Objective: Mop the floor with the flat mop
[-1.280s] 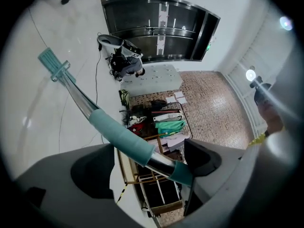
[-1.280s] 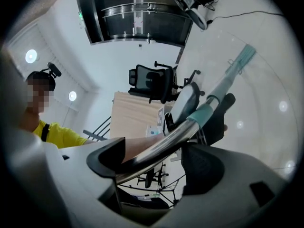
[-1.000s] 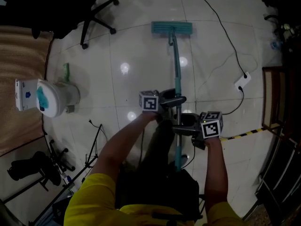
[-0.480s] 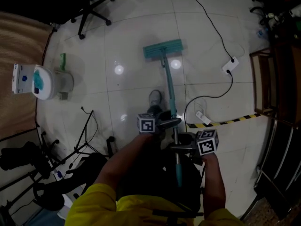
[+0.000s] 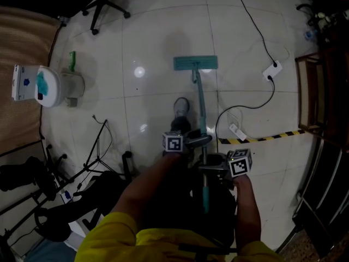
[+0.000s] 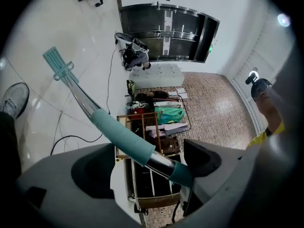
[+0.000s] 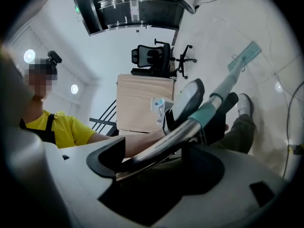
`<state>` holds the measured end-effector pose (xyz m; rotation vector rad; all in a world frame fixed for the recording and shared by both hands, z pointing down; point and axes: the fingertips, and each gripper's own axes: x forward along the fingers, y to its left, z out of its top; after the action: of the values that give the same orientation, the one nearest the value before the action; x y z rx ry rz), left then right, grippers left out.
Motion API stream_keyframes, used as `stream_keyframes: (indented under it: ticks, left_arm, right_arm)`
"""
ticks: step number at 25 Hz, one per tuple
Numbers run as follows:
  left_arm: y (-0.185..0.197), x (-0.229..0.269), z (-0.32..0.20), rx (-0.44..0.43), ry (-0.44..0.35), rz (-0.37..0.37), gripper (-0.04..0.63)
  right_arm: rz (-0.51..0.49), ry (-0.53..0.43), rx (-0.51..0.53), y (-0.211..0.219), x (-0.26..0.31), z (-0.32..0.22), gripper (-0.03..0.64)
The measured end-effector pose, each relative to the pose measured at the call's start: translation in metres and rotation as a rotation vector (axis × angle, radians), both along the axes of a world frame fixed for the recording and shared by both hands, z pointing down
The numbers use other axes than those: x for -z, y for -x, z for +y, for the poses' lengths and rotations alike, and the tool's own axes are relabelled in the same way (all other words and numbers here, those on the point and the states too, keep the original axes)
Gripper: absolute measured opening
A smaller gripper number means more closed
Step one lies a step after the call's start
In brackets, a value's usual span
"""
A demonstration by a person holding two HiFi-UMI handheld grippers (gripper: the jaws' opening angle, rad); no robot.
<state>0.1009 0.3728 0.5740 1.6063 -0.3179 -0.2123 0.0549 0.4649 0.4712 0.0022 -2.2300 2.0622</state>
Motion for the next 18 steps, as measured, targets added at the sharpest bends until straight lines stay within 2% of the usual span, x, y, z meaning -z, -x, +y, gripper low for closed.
stream_keyframes:
  ticks: [4, 9, 12, 18]
  left_arm:
    - [0.009, -0.008, -0.037, 0.026, -0.018, -0.009, 0.439]
    - [0.018, -0.008, -0.115, 0.082, -0.025, 0.015, 0.437]
    - [0.027, -0.013, -0.175, 0.082, -0.063, -0.020, 0.436]
    - [0.042, -0.017, -0.321, 0.087, -0.118, -0.001, 0.432]
  right_arm:
    - [0.010, 0.007, 0.005, 0.006, -0.010, -0.034, 0.379]
    - [0.010, -0.032, -0.006, 0.016, -0.012, -0.113, 0.376]
    - [0.015, -0.015, -0.020, 0.022, -0.021, -0.167, 0.373]
    - [0.033, -0.059, -0.032, 0.038, -0.031, -0.314, 0.371]
